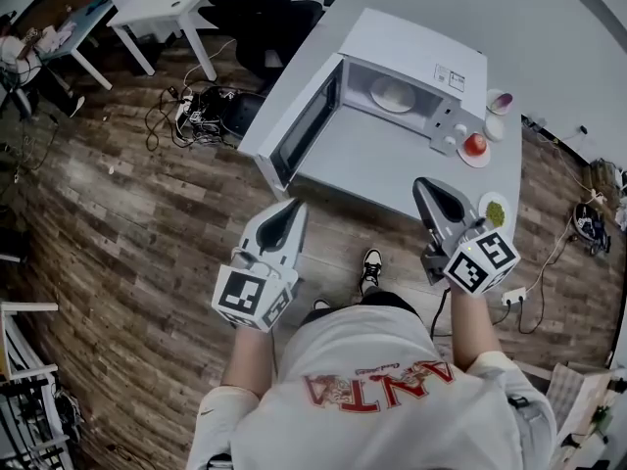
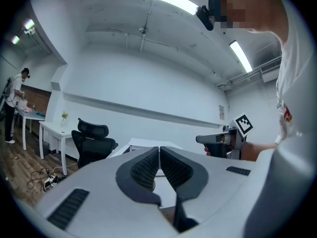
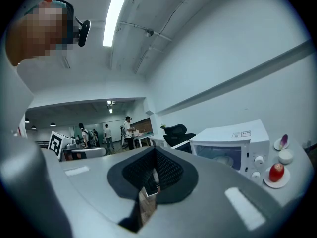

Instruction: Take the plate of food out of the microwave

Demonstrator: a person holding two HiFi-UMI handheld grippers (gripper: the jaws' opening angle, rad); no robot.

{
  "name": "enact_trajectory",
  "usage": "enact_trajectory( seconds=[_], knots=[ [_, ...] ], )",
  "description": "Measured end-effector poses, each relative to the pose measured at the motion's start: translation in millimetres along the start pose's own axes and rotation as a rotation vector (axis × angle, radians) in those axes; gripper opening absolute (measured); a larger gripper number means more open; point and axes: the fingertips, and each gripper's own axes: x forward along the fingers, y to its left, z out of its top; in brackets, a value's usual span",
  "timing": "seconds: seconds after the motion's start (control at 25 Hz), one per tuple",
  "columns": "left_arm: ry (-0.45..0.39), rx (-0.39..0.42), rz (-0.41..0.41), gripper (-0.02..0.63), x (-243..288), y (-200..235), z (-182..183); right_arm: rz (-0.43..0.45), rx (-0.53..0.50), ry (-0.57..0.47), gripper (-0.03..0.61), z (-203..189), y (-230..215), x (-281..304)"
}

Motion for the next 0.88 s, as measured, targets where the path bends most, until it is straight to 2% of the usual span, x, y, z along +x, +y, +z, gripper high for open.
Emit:
enact_trajectory(
  seconds=[0.2,0.6,0.88],
  knots=[
    [0.005,0.080,-0.024,0.017,46,-7,13,-0.014,0.005,-0.041,0.000,24,-44,8],
    [0.027,0.049,-0.014,0.017,139,-15,21,-0.006,0.021,-0.024,0.000,43,-133,25],
    [0.109,0.008,0.008,0.017,196,-31,-2,0.067,0.054,0.049,0.000,14,-181,31]
  ],
)
